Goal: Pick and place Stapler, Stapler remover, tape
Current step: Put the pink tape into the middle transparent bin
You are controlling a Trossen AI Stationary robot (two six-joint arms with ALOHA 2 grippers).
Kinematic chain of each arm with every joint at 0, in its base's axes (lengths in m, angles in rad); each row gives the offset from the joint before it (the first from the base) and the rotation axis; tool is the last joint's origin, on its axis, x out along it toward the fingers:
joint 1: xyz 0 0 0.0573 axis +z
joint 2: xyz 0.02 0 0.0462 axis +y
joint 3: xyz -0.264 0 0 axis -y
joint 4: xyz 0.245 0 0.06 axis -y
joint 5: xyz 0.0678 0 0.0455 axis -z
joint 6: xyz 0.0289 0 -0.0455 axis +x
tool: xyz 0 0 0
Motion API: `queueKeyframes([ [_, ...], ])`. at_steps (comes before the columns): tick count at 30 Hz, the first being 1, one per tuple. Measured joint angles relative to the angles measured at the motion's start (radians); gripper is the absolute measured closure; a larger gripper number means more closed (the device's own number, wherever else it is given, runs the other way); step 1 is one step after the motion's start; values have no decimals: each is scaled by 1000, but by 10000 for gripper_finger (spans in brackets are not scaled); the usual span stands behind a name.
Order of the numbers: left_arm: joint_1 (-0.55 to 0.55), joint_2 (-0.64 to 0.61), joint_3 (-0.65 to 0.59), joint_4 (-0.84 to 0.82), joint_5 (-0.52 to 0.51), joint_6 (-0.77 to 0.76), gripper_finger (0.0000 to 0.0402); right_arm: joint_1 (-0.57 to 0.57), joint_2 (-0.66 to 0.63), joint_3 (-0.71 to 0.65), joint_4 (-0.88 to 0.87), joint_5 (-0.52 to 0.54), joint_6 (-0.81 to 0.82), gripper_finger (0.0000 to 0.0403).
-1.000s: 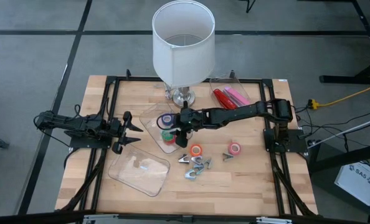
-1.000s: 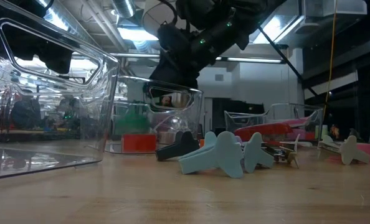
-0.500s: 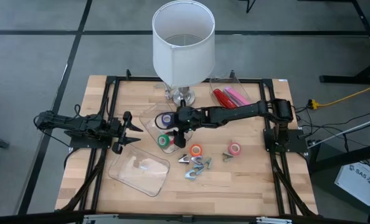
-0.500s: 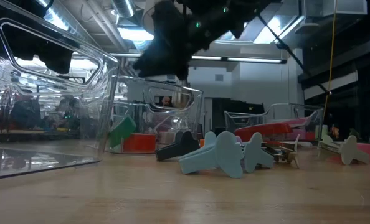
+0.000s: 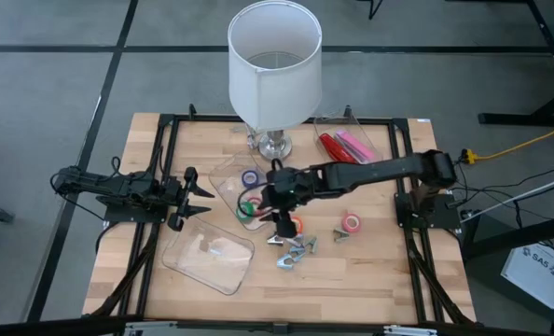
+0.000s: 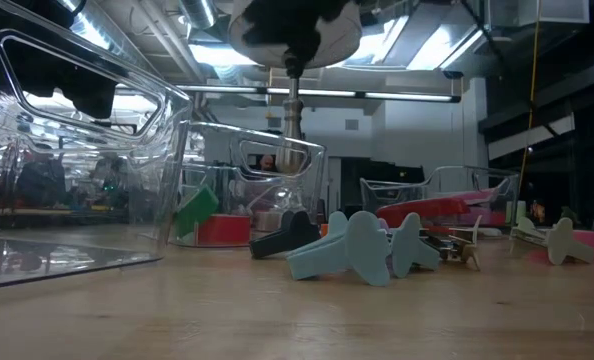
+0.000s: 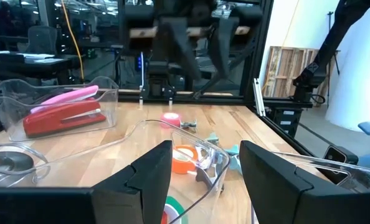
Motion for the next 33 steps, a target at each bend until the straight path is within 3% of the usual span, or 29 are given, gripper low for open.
queueKeyframes([
  [15,0,0,0,0,0,0,217,124,-156,0,-281,2,81,242],
  [20,0,0,0,0,0,0,217,149,-169,-1,-437,97,155,242],
  [23,0,0,0,0,0,0,217,152,-171,-29,-466,143,216,242],
  [33,0,0,0,0,0,0,217,176,-171,-206,-565,144,458,242],
])
